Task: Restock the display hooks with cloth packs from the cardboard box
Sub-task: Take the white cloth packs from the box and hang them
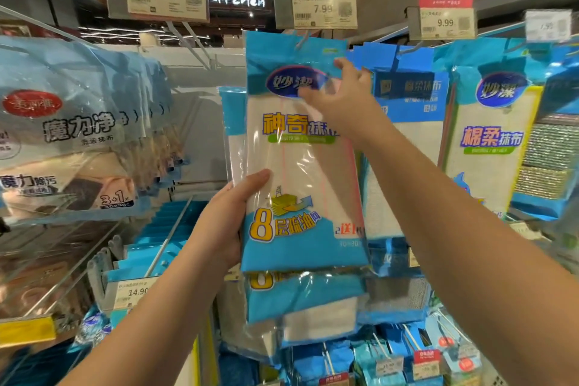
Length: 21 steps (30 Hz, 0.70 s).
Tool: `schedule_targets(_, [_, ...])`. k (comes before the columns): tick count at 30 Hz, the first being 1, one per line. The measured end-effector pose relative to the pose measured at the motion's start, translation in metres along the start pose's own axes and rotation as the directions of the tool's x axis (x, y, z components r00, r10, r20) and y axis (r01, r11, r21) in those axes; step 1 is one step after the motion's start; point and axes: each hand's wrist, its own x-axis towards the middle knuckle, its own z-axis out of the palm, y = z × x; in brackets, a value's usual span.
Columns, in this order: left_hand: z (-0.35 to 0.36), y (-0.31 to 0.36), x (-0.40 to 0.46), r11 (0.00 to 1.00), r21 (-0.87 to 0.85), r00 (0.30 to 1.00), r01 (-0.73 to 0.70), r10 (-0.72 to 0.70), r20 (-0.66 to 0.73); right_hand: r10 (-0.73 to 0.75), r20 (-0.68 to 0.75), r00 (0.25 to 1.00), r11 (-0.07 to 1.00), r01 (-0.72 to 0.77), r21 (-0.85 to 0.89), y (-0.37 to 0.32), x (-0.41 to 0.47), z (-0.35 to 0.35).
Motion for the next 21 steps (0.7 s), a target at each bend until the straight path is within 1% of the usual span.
schedule_targets(6, [0.008, 0.012, 0.029, 0.997, 0.069, 0.995, -0.042, 0.048, -0.086, 0.15, 0.094, 0.984, 0.985, -0.141, -0.094, 0.026, -0.023, 0.03])
schedule_targets(9, [0.001, 0.016, 0.03, 0.992, 0.1, 0.993, -0.072, 0.081, -0.082, 0.189, 0.13, 0.973, 0.977, -0.172, -0.129, 0.033, -0.018, 0.039])
schedule_targets(11, [-0.012, 0.018, 0.026, 0.978, 0.171, 0.984, -0.117, 0.137, -0.112, 0.194, 0.148, 0.97, 0.978, -0.178, -0.113, 0.039, -0.011, 0.044])
schedule_targets(15, [-0.055, 0.021, 0.012, 0.934, 0.279, 0.93, -0.221, 0.288, -0.227, 0.204, 0.149, 0.968, 0.978, -0.193, -0.081, 0.049, 0.004, 0.056])
schedule_targets(17, [-0.07, 0.024, 0.0, 0.908, 0.32, 0.888, -0.271, 0.364, -0.282, 0.214, 0.155, 0.965, 0.976, -0.206, -0.066, 0.054, 0.011, 0.064])
schedule_targets(19, [-0.079, 0.027, -0.011, 0.878, 0.367, 0.855, -0.307, 0.424, -0.299, 0.217, 0.143, 0.966, 0.976, -0.214, -0.034, 0.058, 0.016, 0.073])
schedule_targets(21, [-0.084, 0.029, -0.018, 0.865, 0.384, 0.843, -0.324, 0.448, -0.297, 0.214, 0.125, 0.969, 0.977, -0.215, -0.008, 0.062, 0.019, 0.078])
